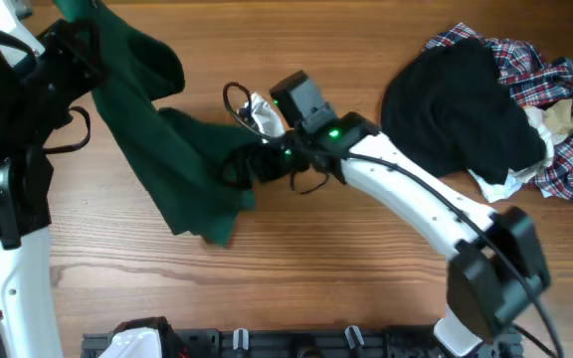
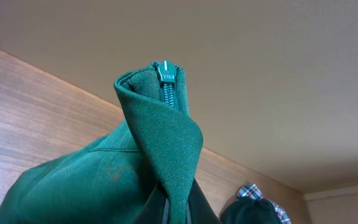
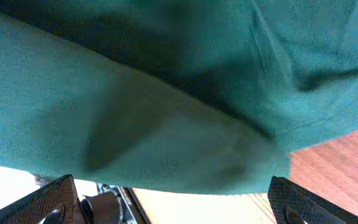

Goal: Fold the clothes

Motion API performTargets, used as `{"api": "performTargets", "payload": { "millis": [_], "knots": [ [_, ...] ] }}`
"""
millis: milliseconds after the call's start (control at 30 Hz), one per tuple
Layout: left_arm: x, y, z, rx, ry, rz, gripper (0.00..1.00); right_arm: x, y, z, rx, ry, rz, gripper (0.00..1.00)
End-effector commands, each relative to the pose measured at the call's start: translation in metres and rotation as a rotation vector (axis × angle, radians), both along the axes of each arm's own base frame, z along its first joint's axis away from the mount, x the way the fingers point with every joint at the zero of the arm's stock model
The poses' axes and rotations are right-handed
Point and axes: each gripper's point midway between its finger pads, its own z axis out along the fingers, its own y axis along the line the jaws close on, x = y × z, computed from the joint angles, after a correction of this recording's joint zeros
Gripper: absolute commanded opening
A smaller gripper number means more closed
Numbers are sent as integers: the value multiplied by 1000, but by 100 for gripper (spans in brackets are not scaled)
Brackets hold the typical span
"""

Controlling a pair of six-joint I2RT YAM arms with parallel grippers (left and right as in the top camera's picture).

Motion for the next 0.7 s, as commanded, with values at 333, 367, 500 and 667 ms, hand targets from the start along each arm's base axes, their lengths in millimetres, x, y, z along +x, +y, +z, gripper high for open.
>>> {"api": "performTargets", "payload": {
  "millis": [333,367,500,667],
  "knots": [
    [-4,0,-3,-11,19,-3,4,-21,77,-66,143,-282,166,100],
    [-4,0,-3,-12,21,-3,4,-15,81,-70,153,-326,171,100],
    [-5,0,-7,-10,34,-4,4,30,87,-60,125,-641,109,100],
    [-5,0,-7,-10,35,-4,4,66,76,-49,57,-834,43,100]
  ]
}}
